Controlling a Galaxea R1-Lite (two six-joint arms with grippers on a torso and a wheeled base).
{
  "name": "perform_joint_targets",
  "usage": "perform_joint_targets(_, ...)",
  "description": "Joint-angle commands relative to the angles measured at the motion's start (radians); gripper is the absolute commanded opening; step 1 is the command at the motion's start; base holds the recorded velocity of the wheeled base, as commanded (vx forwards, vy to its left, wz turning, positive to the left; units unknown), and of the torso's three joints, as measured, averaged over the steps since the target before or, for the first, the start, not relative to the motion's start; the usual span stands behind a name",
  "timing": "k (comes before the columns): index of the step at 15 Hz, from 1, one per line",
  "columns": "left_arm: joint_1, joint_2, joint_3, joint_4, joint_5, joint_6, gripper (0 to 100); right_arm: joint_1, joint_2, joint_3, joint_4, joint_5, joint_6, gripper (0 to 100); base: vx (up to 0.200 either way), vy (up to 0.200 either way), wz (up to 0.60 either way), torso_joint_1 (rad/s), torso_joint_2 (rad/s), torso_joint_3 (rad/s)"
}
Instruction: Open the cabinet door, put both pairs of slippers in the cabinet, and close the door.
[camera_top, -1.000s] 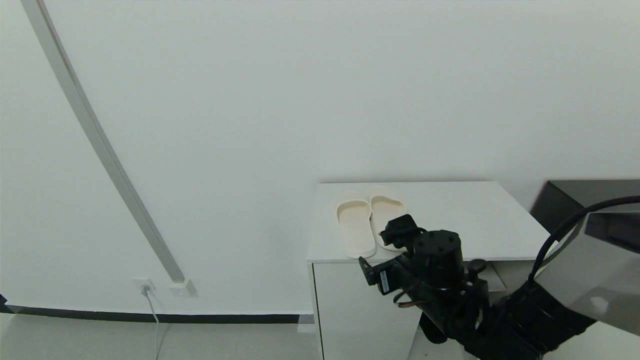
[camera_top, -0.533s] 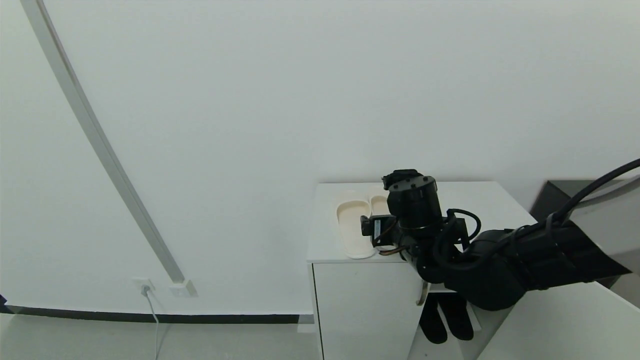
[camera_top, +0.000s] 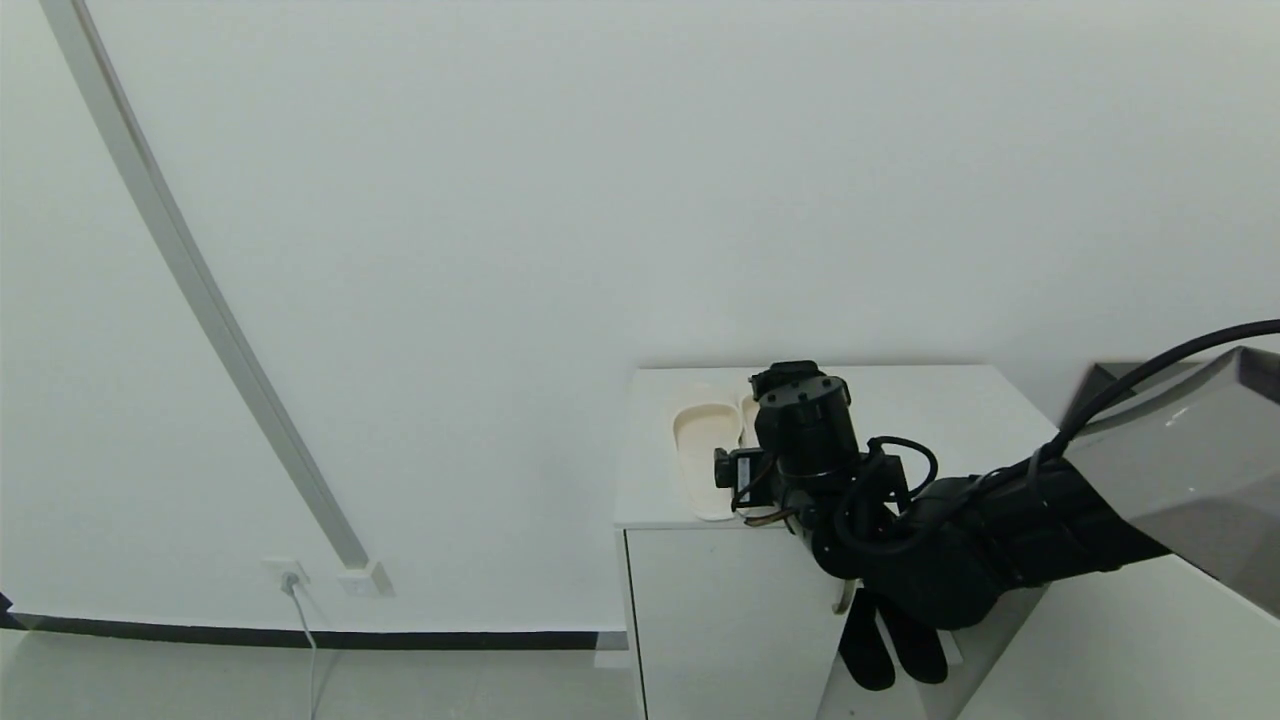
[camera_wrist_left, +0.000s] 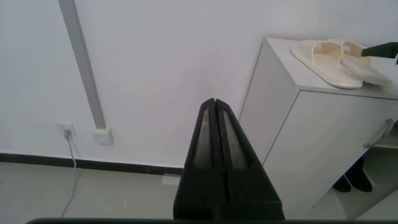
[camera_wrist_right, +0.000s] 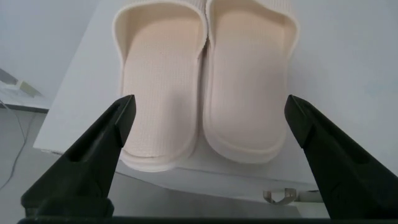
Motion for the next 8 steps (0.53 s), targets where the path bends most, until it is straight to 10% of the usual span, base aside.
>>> perform_joint_targets(1,0.0,0.001,0.0,0.0,0.0,-0.001,0,0.0,0.012,0.004,-0.001,0.001,0.0,100,0.2,0.0,0.0,-0.007,-0.01,0.007)
perform_joint_targets(8,0.0,0.001,0.0,0.0,0.0,-0.001,0,0.002,0.103,0.014,-0.095,0.002,-0.005,100,0.057,0.0,0.0,0.002,0.0,0.0)
